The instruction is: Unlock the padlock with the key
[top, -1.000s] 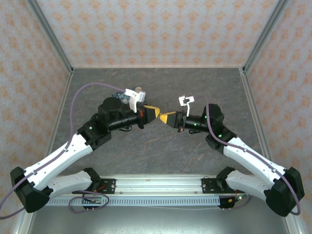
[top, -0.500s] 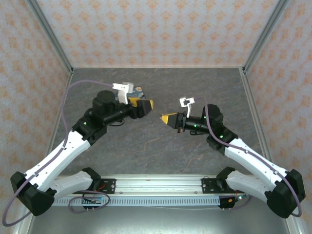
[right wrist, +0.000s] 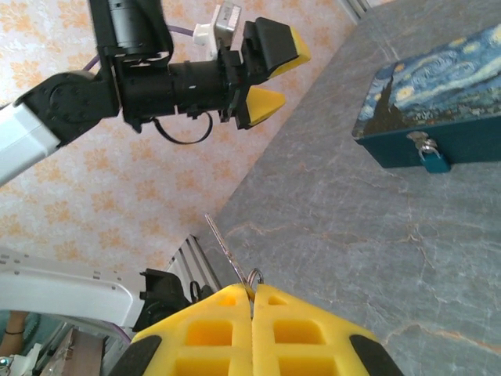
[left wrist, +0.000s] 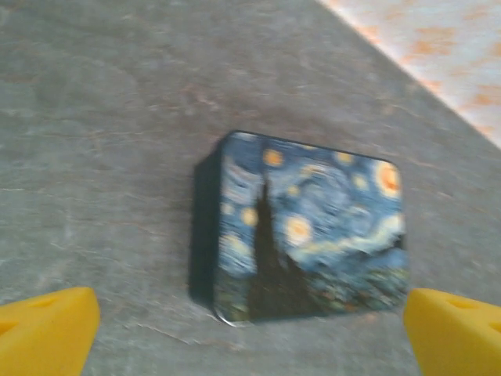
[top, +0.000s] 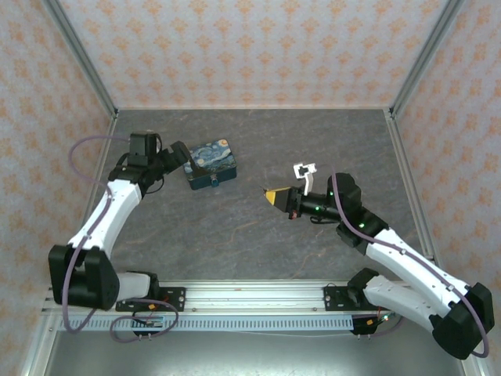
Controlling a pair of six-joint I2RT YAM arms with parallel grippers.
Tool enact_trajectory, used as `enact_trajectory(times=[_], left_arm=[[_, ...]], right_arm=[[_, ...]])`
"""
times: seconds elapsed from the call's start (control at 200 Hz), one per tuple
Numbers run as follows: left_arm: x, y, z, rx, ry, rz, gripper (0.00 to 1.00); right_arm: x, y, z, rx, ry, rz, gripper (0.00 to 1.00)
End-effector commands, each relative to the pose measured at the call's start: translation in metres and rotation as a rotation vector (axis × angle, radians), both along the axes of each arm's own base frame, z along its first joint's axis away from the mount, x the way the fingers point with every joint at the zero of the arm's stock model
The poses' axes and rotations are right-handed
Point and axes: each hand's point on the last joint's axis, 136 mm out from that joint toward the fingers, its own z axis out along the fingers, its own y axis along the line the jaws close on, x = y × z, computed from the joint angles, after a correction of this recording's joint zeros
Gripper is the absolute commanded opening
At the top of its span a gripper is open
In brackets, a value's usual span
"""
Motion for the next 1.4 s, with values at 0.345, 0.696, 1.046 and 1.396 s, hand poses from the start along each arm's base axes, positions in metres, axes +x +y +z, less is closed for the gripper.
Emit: enact_trajectory(times=[0.345,0.696,1.046,1.396], left_arm=[[0.086,-0.032,-0.05,-0.084,0.051,-0.214,1.0],[0.108,-0.045,-0.092,-0.082,0.127,-0.324,0.9],[0.1,-0.096,-0.112,0.026,0.214,-0.612,0.69],[0.089,-0.157,-0.114,0.059,0.194,-0.825,0.69]], right_arm=[[0.002,-0.001,-0.015,0.018,0.04,-0.029,0.0],[-0.002,-0.003,-0.016,0.013,0.049,-0.026,0.0],[-0.007,-0.008,-0.023,-0.005,0.056,-0.033,0.0],[-0.012,-0.016,-0.03,-0.035,0.053,-0.051,0.0]])
